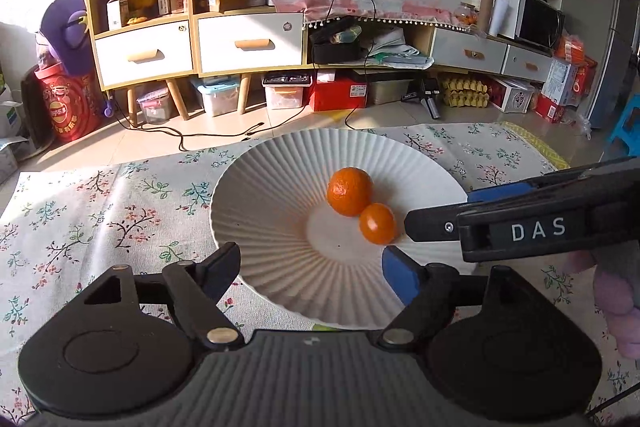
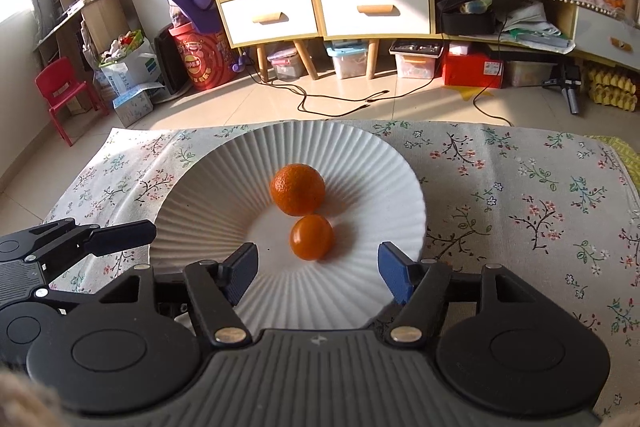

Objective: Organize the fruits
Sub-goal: 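Move both tools back toward the remaining fruits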

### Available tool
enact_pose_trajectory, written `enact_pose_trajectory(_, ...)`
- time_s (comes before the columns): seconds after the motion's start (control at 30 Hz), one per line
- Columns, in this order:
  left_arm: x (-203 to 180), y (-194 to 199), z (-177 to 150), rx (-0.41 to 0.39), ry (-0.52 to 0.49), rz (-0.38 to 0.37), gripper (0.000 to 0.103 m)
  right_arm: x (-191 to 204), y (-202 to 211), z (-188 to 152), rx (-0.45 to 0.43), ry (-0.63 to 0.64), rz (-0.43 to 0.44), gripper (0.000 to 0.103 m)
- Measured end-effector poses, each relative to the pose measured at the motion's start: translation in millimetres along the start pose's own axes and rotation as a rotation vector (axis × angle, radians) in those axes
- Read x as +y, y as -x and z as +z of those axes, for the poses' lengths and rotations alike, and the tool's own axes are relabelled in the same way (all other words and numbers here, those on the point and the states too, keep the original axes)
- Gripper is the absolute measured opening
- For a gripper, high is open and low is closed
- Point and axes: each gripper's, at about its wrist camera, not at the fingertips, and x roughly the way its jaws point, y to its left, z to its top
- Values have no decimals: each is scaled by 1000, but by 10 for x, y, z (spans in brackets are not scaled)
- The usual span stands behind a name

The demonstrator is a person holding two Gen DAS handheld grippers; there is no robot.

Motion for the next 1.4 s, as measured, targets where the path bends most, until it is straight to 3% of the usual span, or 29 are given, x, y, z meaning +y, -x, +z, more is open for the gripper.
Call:
enact_pose_trajectory(0.57, 95, 532, -294, 19, 33, 7, 95, 66, 419, -270, -26, 0, 8, 87)
enact_pose_trajectory(0.97, 157, 675, -573, 59, 54, -3, 96, 177, 509, -526, -13, 46, 30, 95)
enact_pose_trajectory(1.4, 185, 705, -915, 71, 47, 6, 96, 289, 495, -854, 20, 129, 74, 98)
